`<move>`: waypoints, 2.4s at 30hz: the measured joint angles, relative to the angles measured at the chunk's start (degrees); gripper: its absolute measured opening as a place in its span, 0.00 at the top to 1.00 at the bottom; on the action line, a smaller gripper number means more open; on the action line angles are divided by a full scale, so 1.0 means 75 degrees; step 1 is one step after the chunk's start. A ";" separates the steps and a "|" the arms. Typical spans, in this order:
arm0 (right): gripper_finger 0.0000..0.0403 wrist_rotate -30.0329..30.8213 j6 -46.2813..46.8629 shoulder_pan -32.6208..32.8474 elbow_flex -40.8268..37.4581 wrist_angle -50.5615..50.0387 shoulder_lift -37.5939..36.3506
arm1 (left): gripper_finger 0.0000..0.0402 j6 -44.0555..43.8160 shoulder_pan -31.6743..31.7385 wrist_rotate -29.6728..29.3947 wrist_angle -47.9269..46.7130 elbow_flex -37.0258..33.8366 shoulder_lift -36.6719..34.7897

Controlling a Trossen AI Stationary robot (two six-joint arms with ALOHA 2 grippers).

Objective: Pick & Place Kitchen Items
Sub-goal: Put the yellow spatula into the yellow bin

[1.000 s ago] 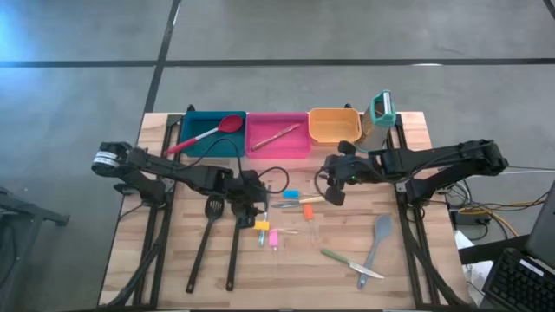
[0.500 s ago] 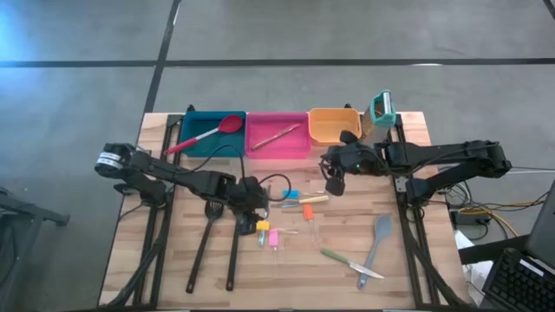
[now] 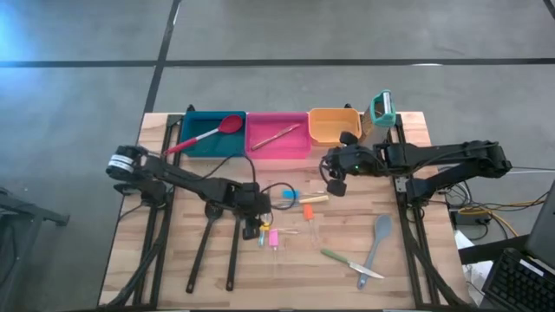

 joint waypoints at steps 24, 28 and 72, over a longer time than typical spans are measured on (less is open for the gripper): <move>0.73 -0.0012 0.0483 0.0000 -0.0332 0.0086 0.0003 | 0.51 0.0862 -0.0303 0.0003 -0.0251 0.0035 0.0794; 0.75 -0.0014 0.0402 0.0000 -0.0335 0.0086 0.0003 | 0.51 0.0900 -0.0303 0.0003 -0.0306 0.0032 0.0794; 0.83 -0.0014 0.0364 0.0000 -0.0335 0.0079 0.0003 | 0.77 0.1440 -0.0285 0.0002 -0.0545 0.0301 0.0791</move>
